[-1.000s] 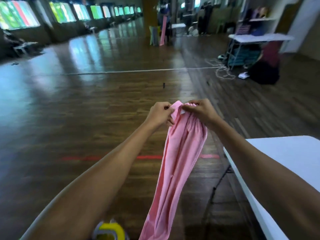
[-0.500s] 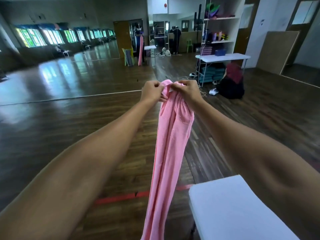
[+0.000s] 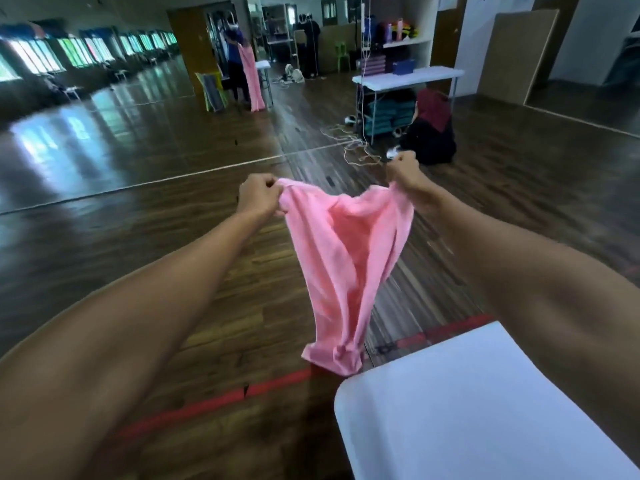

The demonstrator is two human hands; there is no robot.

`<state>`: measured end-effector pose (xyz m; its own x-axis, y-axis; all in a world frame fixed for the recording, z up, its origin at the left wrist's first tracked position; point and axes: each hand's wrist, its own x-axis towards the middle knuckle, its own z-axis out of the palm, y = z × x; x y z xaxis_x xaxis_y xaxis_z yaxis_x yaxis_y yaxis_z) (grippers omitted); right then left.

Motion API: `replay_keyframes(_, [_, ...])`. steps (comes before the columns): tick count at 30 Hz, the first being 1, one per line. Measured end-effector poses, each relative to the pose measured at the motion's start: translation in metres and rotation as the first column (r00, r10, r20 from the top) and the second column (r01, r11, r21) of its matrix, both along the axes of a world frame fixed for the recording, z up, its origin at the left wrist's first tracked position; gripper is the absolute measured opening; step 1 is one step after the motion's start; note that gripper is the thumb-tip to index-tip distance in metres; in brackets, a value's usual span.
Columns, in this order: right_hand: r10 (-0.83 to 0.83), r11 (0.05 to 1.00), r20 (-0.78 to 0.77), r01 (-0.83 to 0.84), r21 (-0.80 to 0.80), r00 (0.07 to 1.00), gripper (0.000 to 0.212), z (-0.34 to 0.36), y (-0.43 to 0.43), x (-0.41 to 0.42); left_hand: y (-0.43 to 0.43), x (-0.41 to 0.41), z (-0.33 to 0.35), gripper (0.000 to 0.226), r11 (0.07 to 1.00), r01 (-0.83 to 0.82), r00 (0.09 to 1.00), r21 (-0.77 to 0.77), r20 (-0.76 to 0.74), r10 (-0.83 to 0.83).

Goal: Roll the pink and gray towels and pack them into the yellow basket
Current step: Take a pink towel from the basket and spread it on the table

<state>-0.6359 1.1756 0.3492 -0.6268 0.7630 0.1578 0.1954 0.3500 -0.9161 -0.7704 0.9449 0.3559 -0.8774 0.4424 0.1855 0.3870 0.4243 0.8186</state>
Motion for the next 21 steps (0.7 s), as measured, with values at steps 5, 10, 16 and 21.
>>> replay_keyframes(5, [-0.137,0.990,0.259,0.121,0.078,0.956,0.038,-0.073,0.049,0.053,-0.014,-0.013,-0.060,0.016,0.990,-0.065,0.997,-0.126,0.020,0.069])
replay_keyframes(10, [-0.168,0.983,0.197,0.150,0.102,0.966,0.032,-0.104,0.083,0.097,-0.015,-0.014,-0.092,0.017,0.974,-0.105,0.993,-0.202,0.027,0.113])
replay_keyframes(16, [-0.345,0.935,0.184,0.320,0.155,0.920,0.036,-0.116,0.116,0.140,-0.015,0.001,-0.116,0.020,0.966,-0.150,0.987,-0.212,0.022,0.158])
replay_keyframes(21, [-0.371,0.923,0.313,0.309,0.229,0.875,0.049,-0.132,0.114,0.179,-0.017,0.020,-0.128,0.019,0.968,-0.134,0.990,-0.213,0.018,0.141])
